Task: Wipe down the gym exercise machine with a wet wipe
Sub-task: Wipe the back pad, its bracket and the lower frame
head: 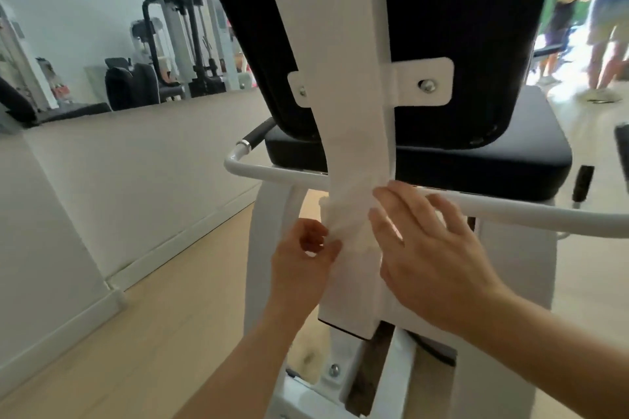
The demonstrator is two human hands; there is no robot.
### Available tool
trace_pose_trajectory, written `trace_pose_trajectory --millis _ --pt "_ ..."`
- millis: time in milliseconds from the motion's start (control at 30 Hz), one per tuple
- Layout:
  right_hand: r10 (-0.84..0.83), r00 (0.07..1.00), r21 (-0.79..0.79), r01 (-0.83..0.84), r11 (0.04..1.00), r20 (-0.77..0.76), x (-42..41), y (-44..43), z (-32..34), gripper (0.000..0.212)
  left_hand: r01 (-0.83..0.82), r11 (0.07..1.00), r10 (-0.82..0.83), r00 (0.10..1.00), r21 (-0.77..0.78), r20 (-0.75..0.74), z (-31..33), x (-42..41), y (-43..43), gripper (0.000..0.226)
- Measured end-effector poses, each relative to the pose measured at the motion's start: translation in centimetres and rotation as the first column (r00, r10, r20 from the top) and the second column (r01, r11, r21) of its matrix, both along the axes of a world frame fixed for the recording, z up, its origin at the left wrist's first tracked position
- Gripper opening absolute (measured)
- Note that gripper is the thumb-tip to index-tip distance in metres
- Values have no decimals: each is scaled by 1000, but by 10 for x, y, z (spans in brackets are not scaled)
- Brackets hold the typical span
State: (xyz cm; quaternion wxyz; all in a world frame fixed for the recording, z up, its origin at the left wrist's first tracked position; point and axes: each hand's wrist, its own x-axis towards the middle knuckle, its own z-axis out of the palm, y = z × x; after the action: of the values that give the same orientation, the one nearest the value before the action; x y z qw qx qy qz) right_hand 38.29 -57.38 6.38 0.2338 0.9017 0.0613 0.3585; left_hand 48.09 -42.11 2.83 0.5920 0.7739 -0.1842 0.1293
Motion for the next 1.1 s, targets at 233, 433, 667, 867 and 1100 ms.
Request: trace_pose_trajectory --millis 233,433,667,867,1100 --pt "96 925 -343 -231 911 -367 49 1 -9 76 136 991 -136 988 -2 68 -3 16 8 35" --pt "-46 980 -469 -51 882 -193 62 -13 76 86 53 989 -37 992 -137 118 25 10 6 61" --pt "-12 873 -265 -135 955 -488 59 10 12 88 16 1000 -11 981 -25 196 33 8 24 66" --pt "-217 873 -24 229 973 -436 132 70 62 93 -11 1000 9 987 15 159 30 10 44 57" --pt "-167 964 144 199 969 -209 153 106 30 69 -77 997 76 986 2 148 23 38 75 50"
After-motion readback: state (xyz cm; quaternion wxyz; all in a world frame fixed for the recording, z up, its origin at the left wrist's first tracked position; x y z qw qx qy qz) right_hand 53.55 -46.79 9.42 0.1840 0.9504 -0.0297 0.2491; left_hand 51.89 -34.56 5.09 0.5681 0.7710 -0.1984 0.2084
